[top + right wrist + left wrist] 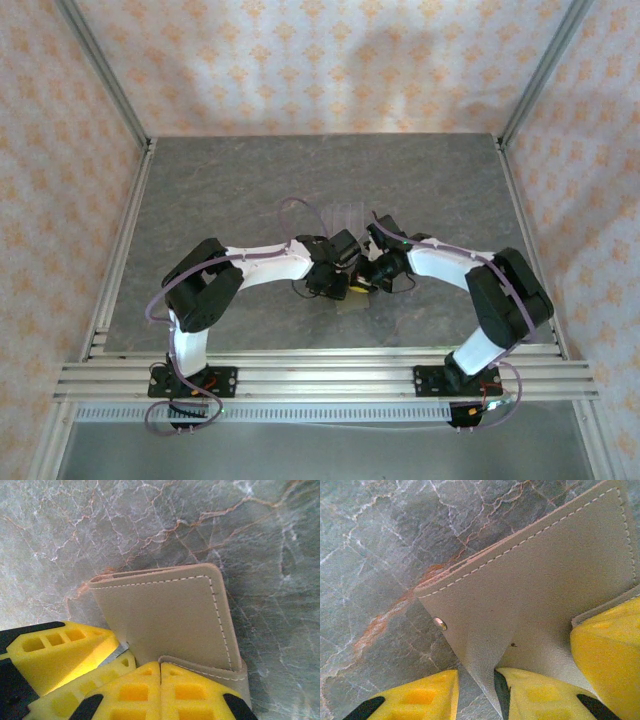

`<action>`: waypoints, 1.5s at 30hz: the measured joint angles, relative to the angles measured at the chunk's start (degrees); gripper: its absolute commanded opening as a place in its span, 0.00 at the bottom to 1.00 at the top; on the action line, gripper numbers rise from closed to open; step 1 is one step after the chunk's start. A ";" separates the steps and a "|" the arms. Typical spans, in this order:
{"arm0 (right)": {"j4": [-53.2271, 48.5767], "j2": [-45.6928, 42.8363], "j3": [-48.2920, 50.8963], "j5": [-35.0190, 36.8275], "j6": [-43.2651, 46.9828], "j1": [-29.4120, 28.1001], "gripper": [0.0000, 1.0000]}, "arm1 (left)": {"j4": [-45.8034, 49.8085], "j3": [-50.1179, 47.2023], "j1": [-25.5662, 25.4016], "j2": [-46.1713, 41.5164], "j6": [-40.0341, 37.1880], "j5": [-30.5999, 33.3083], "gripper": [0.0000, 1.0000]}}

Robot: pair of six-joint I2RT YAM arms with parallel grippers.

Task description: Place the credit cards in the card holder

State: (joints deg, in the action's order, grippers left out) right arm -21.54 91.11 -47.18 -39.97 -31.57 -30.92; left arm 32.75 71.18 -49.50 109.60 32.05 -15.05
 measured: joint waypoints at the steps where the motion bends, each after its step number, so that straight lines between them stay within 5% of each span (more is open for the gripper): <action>1: -0.02 -0.20 0.00 0.00 -0.15 0.00 0.00 | -0.02 -0.02 0.00 0.00 0.00 0.02 0.29; 22: 4.74 0.92 2.56 -7.43 -3.10 3.41 0.00 | -1.68 -1.22 0.48 -0.42 0.85 -1.33 0.28; 39: 2.75 0.55 1.40 -1.36 -0.72 1.27 0.00 | -2.56 -1.92 1.27 -0.90 0.83 -2.86 0.28; 45: 0.96 -1.44 0.39 3.21 -0.63 0.42 0.15 | -2.84 -2.56 2.23 -1.97 0.87 -3.63 0.29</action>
State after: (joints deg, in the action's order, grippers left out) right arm -20.58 89.67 -46.78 -36.75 -32.21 -30.50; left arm 29.91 68.62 -47.27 107.63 32.93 -18.68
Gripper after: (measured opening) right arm 0.132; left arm 0.289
